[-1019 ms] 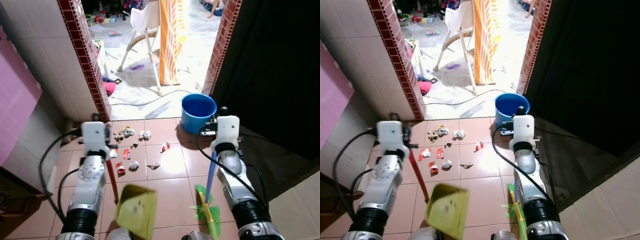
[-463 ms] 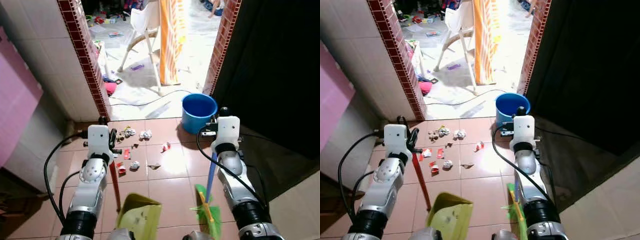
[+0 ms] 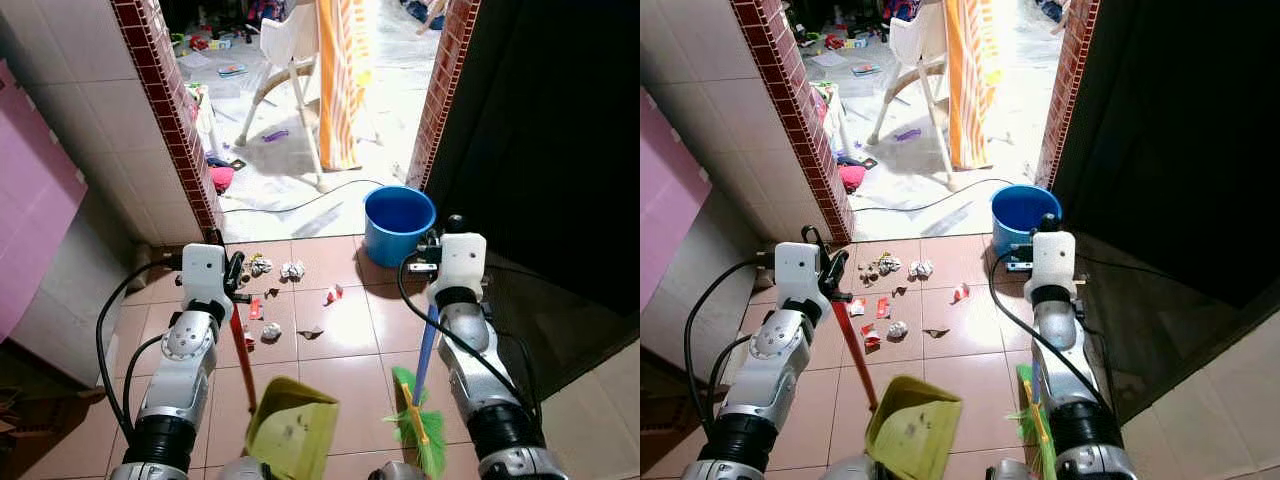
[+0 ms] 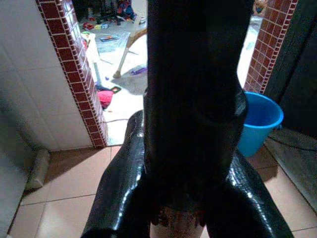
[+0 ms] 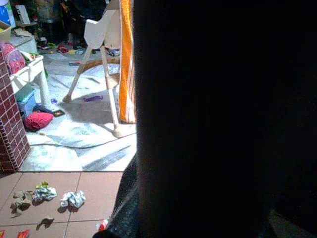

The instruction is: Sweep floor

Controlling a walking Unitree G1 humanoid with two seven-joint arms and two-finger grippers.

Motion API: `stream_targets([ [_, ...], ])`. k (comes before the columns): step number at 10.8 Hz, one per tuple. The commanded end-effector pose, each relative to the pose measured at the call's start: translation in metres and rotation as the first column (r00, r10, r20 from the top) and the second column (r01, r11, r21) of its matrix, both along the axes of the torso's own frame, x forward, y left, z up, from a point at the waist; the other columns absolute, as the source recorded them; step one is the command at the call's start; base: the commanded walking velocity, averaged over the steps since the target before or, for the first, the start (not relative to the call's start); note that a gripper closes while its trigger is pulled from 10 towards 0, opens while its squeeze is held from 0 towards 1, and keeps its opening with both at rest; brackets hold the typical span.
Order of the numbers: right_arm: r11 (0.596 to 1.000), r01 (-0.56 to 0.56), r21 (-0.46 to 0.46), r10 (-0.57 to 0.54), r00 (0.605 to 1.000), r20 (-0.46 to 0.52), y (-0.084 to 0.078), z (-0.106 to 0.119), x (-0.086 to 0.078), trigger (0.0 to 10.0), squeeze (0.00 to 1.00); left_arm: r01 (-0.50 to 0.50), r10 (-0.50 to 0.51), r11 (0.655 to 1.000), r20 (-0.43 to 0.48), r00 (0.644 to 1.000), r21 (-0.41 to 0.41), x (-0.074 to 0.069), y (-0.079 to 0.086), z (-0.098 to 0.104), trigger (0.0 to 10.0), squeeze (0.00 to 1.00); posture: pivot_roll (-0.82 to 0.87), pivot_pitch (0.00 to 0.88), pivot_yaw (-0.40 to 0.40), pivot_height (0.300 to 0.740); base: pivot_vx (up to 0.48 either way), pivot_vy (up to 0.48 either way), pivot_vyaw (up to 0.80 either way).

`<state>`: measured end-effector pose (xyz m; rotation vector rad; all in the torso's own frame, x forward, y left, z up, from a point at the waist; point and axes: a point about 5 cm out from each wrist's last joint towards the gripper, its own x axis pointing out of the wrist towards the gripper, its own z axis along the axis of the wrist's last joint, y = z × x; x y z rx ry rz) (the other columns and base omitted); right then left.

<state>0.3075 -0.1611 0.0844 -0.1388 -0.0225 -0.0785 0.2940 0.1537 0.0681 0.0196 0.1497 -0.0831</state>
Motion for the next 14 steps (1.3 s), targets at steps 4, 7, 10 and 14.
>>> stream_targets([
  [4,1.000,-0.023,0.015,0.023,0.999,0.031,0.0080,0.0091,0.0098,10.0,0.00,-0.004,0.003,1.000,0.054,0.999,0.013,0.0053,0.0059,0.0126,10.0,0.00,-0.01,0.000,0.051,0.740,0.000,0.000,0.00],
  [7,1.000,-0.023,0.011,0.022,0.999,0.035,0.0069,0.0088,0.0099,10.0,0.00,0.025,-0.026,1.000,0.044,0.999,0.016,0.0068,0.0041,0.0098,10.0,0.00,-0.02,0.000,0.054,0.740,0.000,0.000,0.00],
  [10,1.000,-0.011,0.017,0.011,0.999,0.037,0.0047,0.0094,0.0125,10.0,0.00,0.033,-0.034,0.999,0.042,0.999,0.018,0.0078,0.0063,0.0093,10.0,0.00,-0.02,0.000,0.060,0.740,0.000,0.000,0.00],
  [14,0.999,-0.009,0.032,0.008,1.000,0.028,0.0012,0.0057,0.0068,10.0,0.00,-0.015,0.014,1.000,0.064,0.998,0.023,0.0027,0.0121,0.0113,10.0,0.00,-0.01,0.000,0.048,0.740,0.000,0.000,0.00],
])
